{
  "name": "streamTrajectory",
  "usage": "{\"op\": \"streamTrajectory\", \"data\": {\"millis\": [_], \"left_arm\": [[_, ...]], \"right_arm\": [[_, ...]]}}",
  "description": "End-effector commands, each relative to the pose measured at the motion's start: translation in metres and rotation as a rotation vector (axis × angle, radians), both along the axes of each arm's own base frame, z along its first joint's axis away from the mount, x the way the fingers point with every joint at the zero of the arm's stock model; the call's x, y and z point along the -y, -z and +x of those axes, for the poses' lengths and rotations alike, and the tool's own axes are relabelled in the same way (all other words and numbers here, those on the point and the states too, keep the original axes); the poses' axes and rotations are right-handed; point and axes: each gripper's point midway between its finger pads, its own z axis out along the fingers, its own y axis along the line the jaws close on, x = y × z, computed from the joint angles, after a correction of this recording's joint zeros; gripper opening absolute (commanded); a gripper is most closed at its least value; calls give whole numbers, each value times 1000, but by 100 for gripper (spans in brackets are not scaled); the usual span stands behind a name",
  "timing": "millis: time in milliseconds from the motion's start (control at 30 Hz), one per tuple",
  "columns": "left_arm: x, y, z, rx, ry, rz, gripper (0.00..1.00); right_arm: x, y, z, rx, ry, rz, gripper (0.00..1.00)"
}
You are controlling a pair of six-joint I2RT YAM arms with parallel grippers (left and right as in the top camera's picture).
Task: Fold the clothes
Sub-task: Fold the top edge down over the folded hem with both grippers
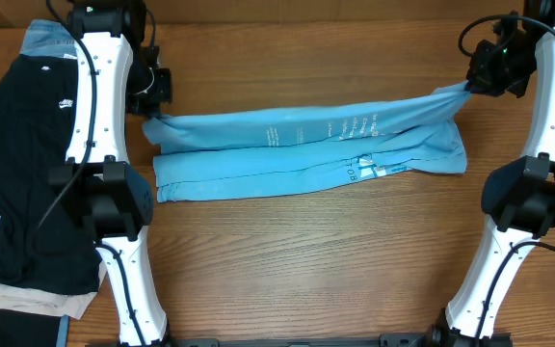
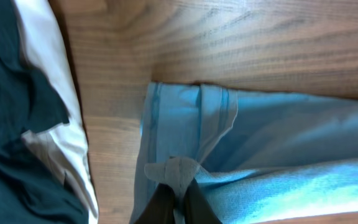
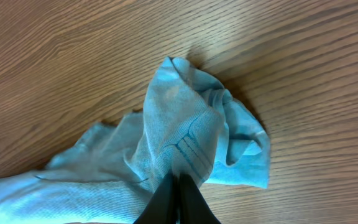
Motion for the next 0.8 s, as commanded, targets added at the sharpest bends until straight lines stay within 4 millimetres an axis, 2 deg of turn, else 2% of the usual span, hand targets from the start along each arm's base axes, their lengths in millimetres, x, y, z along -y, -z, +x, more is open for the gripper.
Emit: {"op": "streamTrajectory", "data": {"millis": [0, 133, 367, 600, 633, 667, 700, 767], "left_arm": [[9, -9, -1, 16, -23, -46, 4], [19, 5, -12, -48, -20, -91, 4], [29, 47, -44, -219, 16, -67, 4], [49, 88, -62, -294, 69, -59, 4], [53, 99, -69, -318, 86, -57, 4], [52, 103, -71, -324, 86, -53, 4], [52, 107, -73, -330, 87, -49, 4], [51, 110, -76, -339, 95, -49, 6]], "right_arm": [[-2, 1, -1, -4, -5, 8, 4], [-3, 9, -5, -34, -8, 14, 4], [-3, 33, -20, -124, -24, 15, 4], [12, 59, -37, -220, 2, -1, 4], [16, 70, -42, -245, 13, 6, 4], [18, 77, -45, -259, 19, 11, 4], [19, 82, -47, -266, 23, 14, 5], [23, 90, -50, -278, 35, 19, 23]]}}
